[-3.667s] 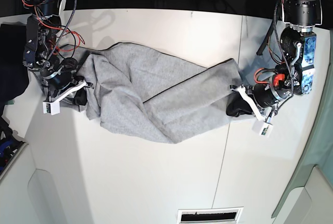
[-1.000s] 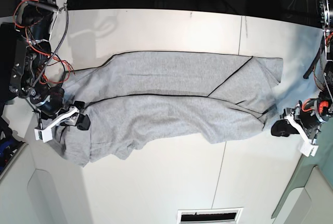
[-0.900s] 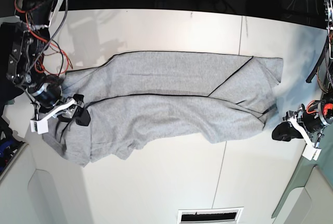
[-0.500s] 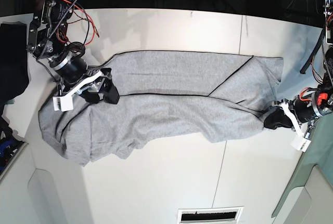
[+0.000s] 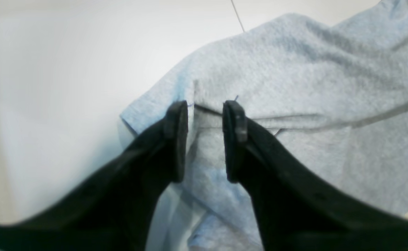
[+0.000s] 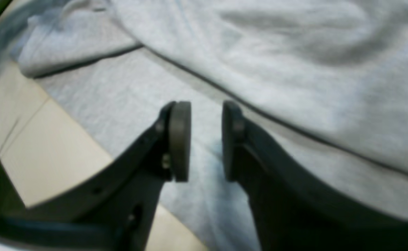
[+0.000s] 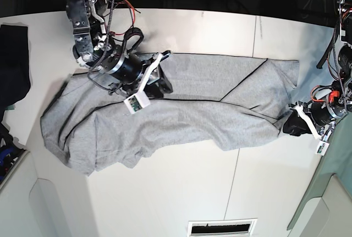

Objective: Layout the t-shirt on the table in an organized manner, then fold the t-shirt properly
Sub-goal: 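Grasp the t-shirt's hem corners with both grippers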

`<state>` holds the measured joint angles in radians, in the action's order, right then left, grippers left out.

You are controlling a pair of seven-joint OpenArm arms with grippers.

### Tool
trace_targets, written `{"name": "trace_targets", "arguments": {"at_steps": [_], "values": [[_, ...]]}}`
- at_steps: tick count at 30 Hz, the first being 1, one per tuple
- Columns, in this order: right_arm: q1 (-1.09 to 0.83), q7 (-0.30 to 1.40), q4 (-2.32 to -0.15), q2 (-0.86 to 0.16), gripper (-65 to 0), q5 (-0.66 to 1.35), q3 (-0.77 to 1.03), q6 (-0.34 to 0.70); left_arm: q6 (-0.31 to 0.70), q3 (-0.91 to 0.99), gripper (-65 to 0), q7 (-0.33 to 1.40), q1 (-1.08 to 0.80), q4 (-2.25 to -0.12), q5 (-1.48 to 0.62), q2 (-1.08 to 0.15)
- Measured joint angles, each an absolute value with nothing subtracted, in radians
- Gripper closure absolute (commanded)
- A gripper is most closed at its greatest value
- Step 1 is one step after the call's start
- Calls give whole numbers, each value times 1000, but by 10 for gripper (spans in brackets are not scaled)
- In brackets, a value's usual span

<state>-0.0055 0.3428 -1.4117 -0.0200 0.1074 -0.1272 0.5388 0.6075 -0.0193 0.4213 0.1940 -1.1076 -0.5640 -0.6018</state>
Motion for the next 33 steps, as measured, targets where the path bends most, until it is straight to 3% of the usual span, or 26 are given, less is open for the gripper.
{"name": "trace_targets", "arguments": {"at_steps": [6,13,22,26,29,31,32,33], "values": [[55,266,-1203,-19,-149,87,-221,492,605,-19,-202,304,194,-1048,-458,-575],[77,241,-1150,-19,-149,96,-229,504,483,-19,-202,218,196,-1001,-337,-534],[78,248,-1150,-19,-149,97,-229,513,486,-19,-202,193,233,-953,-311,-515],[78,248,-1150,-19,-149,97,-229,514,579,-20,-203,194,228,-953,-343,-507],[78,248,-1150,-19,-149,96,-229,514,529,-20,-197,193,228,-953,-351,-495],[78,248,-1150,-19,-148,97,-229,516,408,-20,-101,208,230,-953,-334,-476],[78,248,-1150,-19,-146,97,-229,516,384,-20,-25,215,230,-953,-321,-471],[78,249,-1150,-19,-137,97,-229,517,365,-19,0,216,229,-952,-313,-466]]}}
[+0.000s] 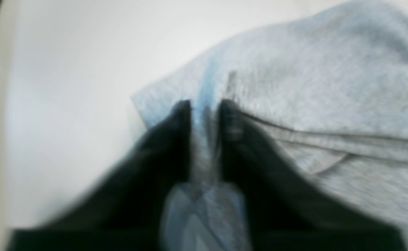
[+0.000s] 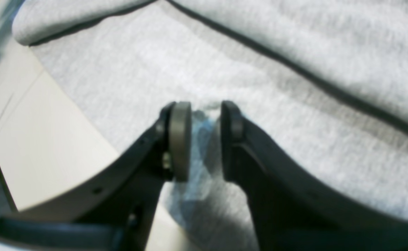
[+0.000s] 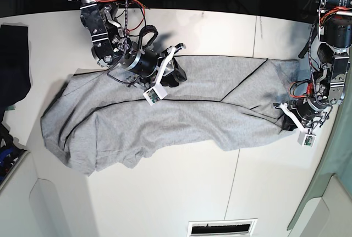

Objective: Layout the t-shirt on the table in an organized manner, then fold the t-shirt properly
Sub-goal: 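Grasp the t-shirt's hem corners with both grippers, then pull the hem corners apart to spread the t-shirt body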

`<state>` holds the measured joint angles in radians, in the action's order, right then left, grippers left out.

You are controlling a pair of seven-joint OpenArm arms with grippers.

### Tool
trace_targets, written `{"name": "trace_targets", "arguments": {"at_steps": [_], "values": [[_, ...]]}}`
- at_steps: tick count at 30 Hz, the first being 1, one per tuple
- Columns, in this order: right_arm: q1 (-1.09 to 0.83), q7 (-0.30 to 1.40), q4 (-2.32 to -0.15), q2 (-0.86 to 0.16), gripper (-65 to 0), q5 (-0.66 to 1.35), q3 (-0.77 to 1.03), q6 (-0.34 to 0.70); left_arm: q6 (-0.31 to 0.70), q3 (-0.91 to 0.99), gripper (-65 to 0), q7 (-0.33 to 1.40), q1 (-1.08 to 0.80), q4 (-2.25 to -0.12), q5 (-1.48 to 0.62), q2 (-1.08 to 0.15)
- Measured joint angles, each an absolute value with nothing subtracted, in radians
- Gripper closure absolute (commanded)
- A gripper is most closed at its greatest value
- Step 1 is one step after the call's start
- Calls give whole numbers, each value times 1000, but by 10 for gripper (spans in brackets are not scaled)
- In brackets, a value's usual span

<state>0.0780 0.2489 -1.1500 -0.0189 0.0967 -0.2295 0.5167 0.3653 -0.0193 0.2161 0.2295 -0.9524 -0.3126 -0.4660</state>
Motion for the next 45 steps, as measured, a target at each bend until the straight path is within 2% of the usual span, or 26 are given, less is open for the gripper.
{"name": "trace_targets", "arguments": {"at_steps": [2,5,13,21,25,34,35,38,40,42,45], "values": [[78,251,-1150,-19,-100,96,-229,516,336,-19,0,216,230,-952,-312,-462],[79,273,-1150,-19,0,97,-229,516,337,-20,0,216,252,-946,-303,-463],[62,515,-1172,-17,0,242,-229,532,337,-19,0,255,397,-882,-289,-463],[-92,557,-1348,-19,0,267,-228,560,328,-154,0,260,564,-847,-288,-480],[-137,582,-1424,-22,0,246,-229,556,275,-270,0,257,611,-848,-277,-483],[-147,594,-1449,-25,0,239,-229,554,265,-369,0,232,640,-848,-225,-484],[-147,591,-1449,-25,0,239,-229,554,265,-369,-26,232,640,-848,-225,-485],[-147,583,-1449,-25,0,239,-229,554,265,-369,-179,231,640,-848,-226,-485],[-147,571,-1449,-25,0,239,-229,554,265,-369,-250,232,640,-848,-225,-485],[-147,553,-1449,-25,-39,239,-229,554,265,-369,-261,254,640,-848,-226,-484],[-147,526,-1450,-25,-88,239,-229,554,264,-369,-260,413,644,-848,-230,-485]]}}
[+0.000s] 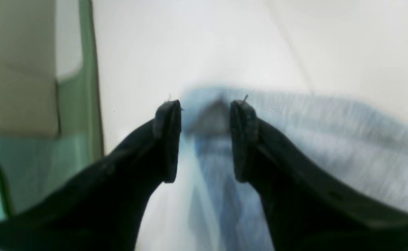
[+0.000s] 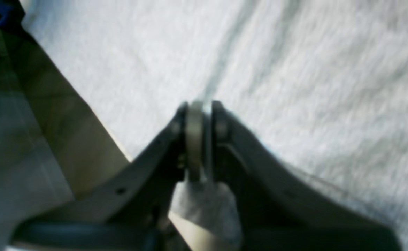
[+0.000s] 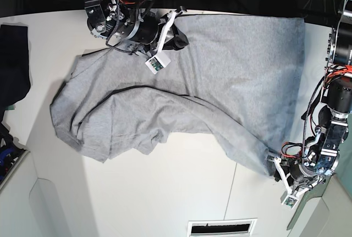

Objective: Layout the t-shirt on the table in an organized manner, then fold the t-shirt properly
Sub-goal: 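Pull the hem corners apart to spread the t-shirt body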

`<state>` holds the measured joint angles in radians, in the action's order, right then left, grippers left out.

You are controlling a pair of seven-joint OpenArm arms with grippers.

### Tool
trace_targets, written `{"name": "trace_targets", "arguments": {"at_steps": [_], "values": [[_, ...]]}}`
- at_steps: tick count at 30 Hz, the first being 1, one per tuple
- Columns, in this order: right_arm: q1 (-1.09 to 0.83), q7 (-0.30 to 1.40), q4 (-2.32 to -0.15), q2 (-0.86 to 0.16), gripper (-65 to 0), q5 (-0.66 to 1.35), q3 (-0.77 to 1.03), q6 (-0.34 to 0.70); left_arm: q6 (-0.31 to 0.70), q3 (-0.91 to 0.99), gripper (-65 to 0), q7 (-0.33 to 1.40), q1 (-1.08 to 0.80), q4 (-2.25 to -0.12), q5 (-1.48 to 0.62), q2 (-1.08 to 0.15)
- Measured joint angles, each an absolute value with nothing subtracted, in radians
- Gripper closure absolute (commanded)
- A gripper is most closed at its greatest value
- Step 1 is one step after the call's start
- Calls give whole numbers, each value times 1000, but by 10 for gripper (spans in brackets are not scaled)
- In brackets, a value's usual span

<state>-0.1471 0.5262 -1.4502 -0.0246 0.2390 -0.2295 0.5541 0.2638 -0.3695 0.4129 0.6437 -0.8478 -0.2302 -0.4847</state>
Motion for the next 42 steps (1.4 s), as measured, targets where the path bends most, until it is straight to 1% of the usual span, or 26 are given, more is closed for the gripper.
{"name": "trace_targets", "arguments": {"at_steps": [2,3,5,7,8,12,13,16,18,21,23,27,29,31,33,34,36,38,40,42], "values": [[-147,527,-1466,-25,-90,237,-226,554,264,-369,-260,472,638,-848,-273,-490],[-147,524,-1481,-25,-90,235,-220,553,280,-369,-260,472,632,-848,-298,-497],[-144,509,-1516,-24,-90,237,-200,553,345,-370,-260,464,607,-857,-348,-519],[-125,496,-1551,-23,-93,234,-162,553,382,-371,-260,468,565,-885,-394,-548],[-110,495,-1565,-22,-120,234,-136,549,390,-371,-260,476,540,-907,-420,-565],[-9,491,-1575,-22,-314,230,-24,471,391,-371,-260,493,418,-1004,-450,-617],[25,487,-1567,-22,-345,227,4,464,391,-372,-260,494,384,-1029,-450,-627],[145,469,-1523,-24,-352,205,74,432,393,-373,-260,497,277,-1125,-455,-659],[239,459,-1452,-23,-352,200,102,398,393,-370,-260,505,212,-1190,-451,-672],[386,424,-1278,-22,-352,176,111,399,390,-352,-260,505,125,-1278,-453,-672],[476,379,-1127,-22,-352,157,88,396,364,-337,-260,501,79,-1310,-451,-659],[623,255,-783,-22,-352,26,-28,396,355,-303,-260,500,17,-1316,-427,-633],[673,238,-627,-19,-352,-17,-116,393,352,-301,-260,493,4,-1318,-421,-629],[697,237,-517,-17,-352,-16,-201,395,352,-301,-260,493,-1,-1320,-422,-628],[692,175,-470,-17,-351,-10,-263,357,352,-301,-260,493,-3,-1320,-421,-624],[690,174,-465,-17,-350,-4,-287,340,352,-300,-260,493,-3,-1320,-417,-620],[679,162,-467,-17,-325,-23,-321,314,352,-300,-260,493,-6,-1320,-418,-612],[656,122,-472,-17,-255,-23,-339,290,352,-300,-260,493,-5,-1320,-412,-606],[636,102,-476,-17,-161,-16,-342,290,352,-300,-260,493,-6,-1320,-409,-598],[630,92,-478,-17,-82,-20,-343,290,352,-300,-260,493,-5,-1320,-409,-598]]}}
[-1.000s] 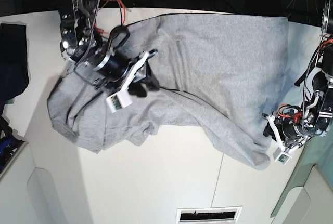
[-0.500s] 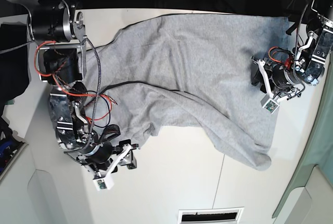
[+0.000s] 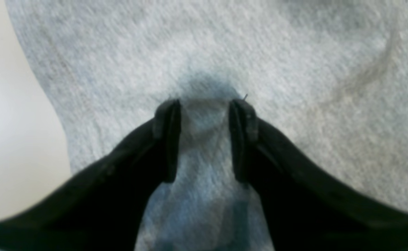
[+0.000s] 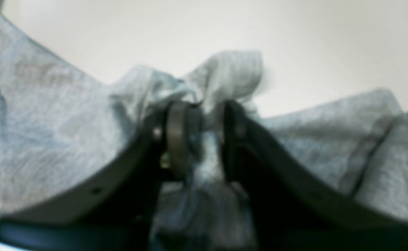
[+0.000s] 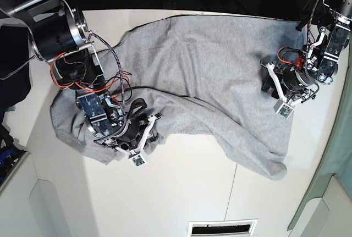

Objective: Layout the t-shirt on the table in an organized manner, then fold the t-shirt properly
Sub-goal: 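Pull the hem corners apart to spread the t-shirt body, then drag the right gripper's grasped fabric outward to flatten the t-shirt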

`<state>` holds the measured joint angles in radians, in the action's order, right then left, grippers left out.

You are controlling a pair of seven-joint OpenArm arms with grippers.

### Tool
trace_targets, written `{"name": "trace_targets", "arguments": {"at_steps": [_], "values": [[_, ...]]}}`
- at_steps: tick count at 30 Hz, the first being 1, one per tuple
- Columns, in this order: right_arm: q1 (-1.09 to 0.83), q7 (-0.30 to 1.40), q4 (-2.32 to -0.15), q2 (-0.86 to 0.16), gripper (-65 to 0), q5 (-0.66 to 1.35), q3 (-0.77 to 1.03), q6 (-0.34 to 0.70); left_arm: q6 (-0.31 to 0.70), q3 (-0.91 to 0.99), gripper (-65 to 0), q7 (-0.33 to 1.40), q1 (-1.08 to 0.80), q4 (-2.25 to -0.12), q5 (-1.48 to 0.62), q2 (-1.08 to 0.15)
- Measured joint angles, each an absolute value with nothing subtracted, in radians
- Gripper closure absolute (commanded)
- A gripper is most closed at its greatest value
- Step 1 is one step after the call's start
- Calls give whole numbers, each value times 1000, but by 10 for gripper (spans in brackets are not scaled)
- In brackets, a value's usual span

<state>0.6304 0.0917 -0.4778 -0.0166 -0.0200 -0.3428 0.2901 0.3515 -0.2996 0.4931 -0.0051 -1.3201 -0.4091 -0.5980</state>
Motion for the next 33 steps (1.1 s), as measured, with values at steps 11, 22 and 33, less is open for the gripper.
{"name": "trace_targets", "arguments": {"at_steps": [11,22,33], "values": [[596,32,-674,-43,0,-181,-348,293,352,-300,-260,479,-20,-1320,-385,-598],[800,96,-761,-86,-126,-131,-222,291,352,-300,-260,482,-39,-1324,-376,-598],[743,331,-761,-97,-447,23,5,283,352,-300,-260,482,-39,-1324,-375,-598]]}}
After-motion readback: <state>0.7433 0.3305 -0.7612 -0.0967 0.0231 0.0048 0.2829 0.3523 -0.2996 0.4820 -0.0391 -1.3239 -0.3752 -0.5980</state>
